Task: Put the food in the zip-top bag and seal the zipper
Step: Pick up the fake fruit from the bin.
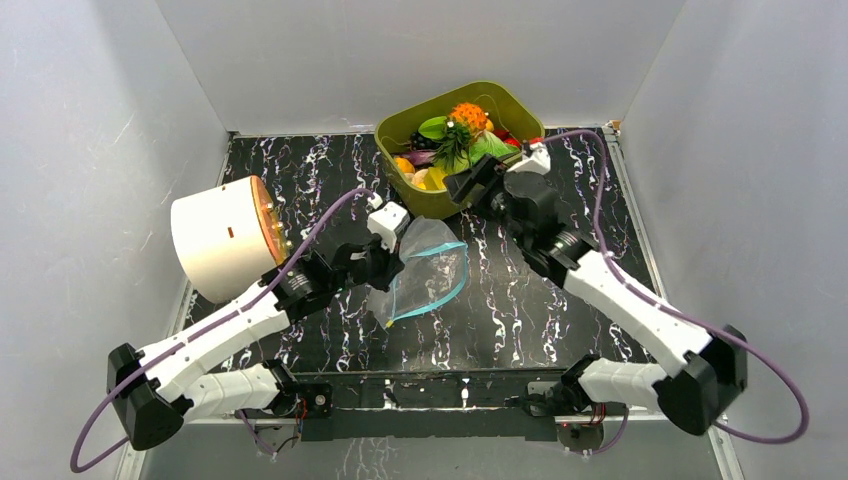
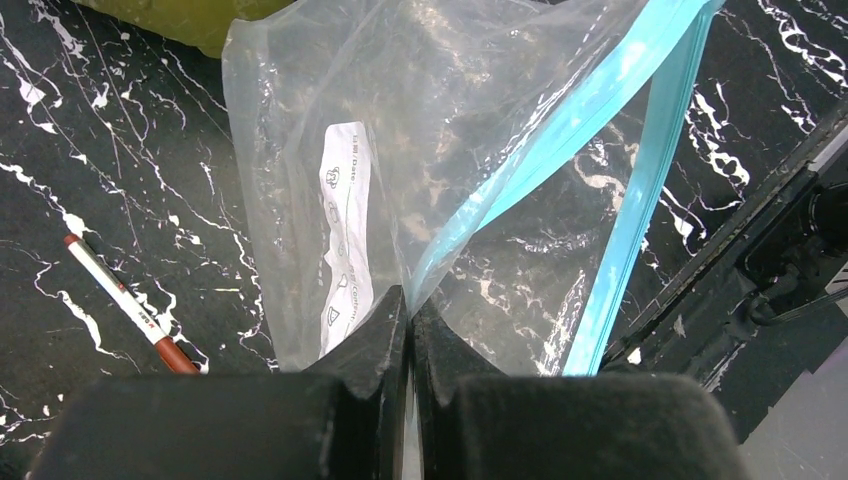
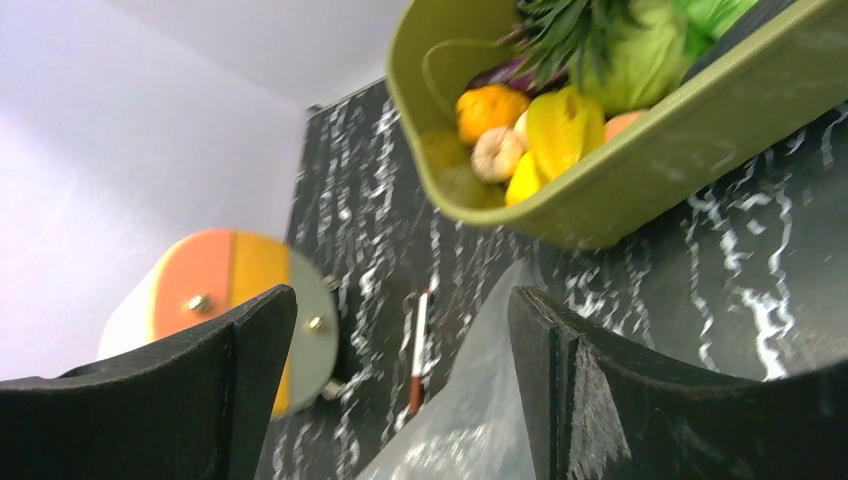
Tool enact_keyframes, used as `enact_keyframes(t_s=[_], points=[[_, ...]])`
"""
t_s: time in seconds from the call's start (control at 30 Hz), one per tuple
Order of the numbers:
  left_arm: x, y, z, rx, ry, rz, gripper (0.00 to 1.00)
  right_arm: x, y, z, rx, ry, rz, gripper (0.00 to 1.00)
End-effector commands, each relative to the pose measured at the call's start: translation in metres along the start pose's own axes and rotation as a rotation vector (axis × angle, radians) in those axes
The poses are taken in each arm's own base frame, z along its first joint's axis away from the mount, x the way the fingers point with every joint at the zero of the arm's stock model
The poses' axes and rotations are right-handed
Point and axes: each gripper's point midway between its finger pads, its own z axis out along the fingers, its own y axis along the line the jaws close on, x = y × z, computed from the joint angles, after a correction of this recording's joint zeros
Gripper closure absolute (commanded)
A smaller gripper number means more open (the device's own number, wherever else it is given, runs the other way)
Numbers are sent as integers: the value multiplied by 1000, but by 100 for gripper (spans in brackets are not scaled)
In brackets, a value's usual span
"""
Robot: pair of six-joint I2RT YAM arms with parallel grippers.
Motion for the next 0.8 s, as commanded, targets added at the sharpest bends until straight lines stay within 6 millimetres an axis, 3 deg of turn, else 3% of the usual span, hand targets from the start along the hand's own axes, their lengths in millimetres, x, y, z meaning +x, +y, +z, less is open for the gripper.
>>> enact_keyframes(t_s=[0.0, 0.2, 0.4, 0.63, 0.77], points=[[-4, -6, -11, 38, -35, 17, 100, -50, 1, 33, 75, -201, -77, 24], [-8, -13, -12, 75, -40, 11, 100, -64, -26, 103, 208, -242, -119, 21], [-6, -13, -18, 79, -53, 5, 100, -56, -54, 162, 280, -192, -108, 15], [-7, -14, -18, 85, -57, 3, 100, -58, -85, 203, 387, -183, -91, 7], [-6, -14, -18, 90, -57, 3, 100, -54, -94, 231, 369, -156, -94, 16]])
